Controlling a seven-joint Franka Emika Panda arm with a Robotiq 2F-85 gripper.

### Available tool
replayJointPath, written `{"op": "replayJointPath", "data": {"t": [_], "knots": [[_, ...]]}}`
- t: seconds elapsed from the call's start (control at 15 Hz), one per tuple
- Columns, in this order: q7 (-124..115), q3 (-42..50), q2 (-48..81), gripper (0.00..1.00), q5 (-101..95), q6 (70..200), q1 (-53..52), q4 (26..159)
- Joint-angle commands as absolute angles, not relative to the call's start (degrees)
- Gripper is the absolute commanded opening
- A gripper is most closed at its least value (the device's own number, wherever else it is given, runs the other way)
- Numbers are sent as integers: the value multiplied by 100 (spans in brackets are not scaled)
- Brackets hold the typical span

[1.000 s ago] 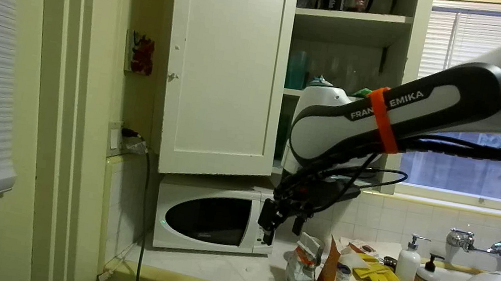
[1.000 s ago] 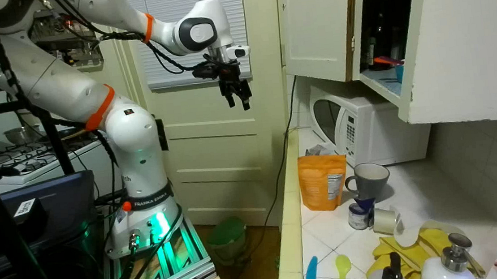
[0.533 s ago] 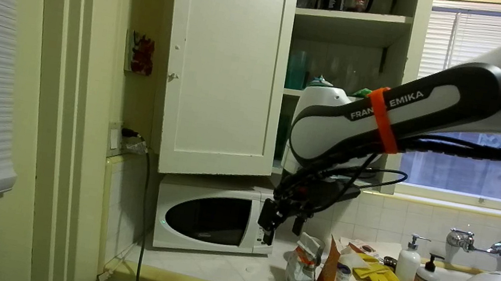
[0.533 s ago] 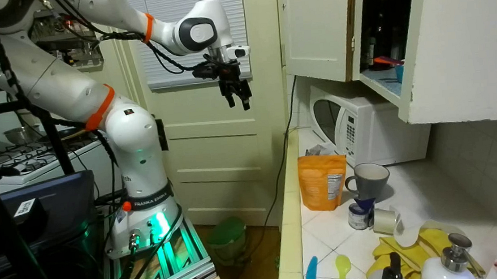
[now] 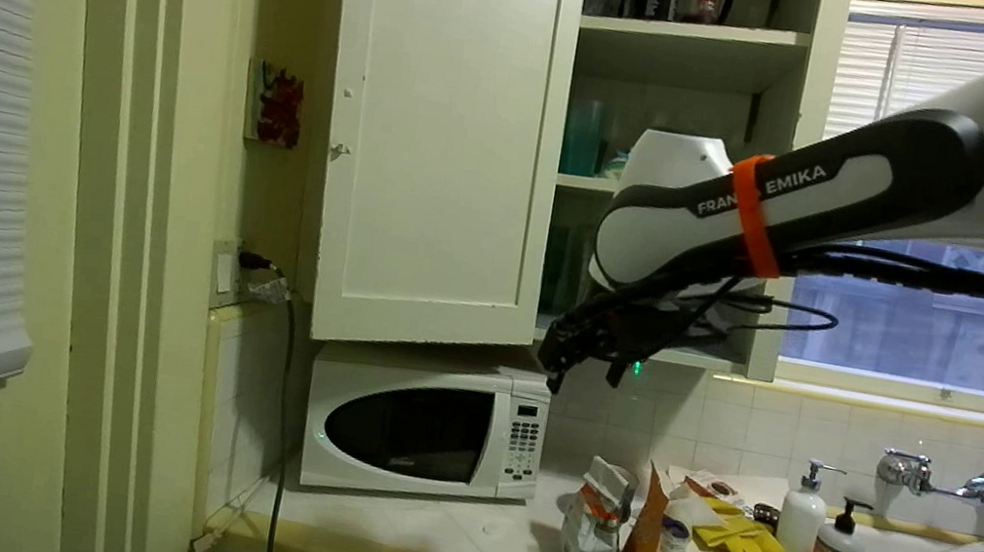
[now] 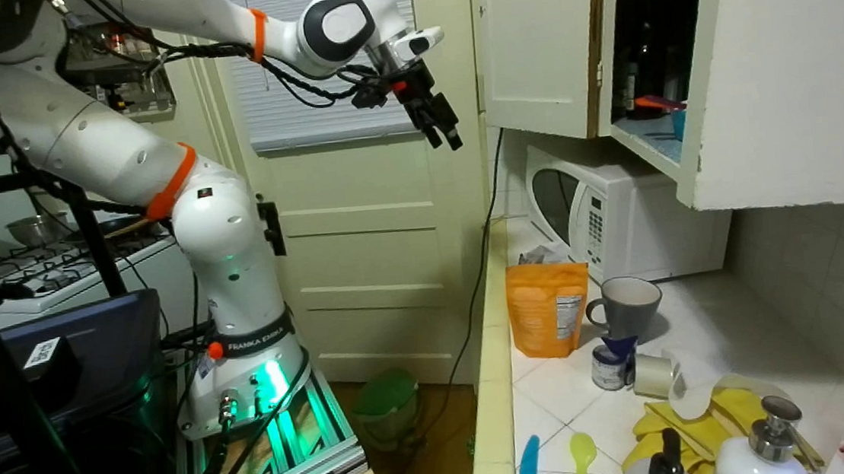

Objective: Move the cup to the shelf below it

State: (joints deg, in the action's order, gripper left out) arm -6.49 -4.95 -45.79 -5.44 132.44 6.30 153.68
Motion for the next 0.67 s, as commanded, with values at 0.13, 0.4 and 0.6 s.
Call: {"op": "replayJointPath", "data": {"t": [0.13, 0.4, 0.6], "knots": [[95, -12, -4487, 100, -1114, 13155, 824, 14621], [-44, 35, -4548, 100, -1001, 13213, 780, 14646], [-394, 27, -4776, 100, -888, 14166, 804, 15045]]}}
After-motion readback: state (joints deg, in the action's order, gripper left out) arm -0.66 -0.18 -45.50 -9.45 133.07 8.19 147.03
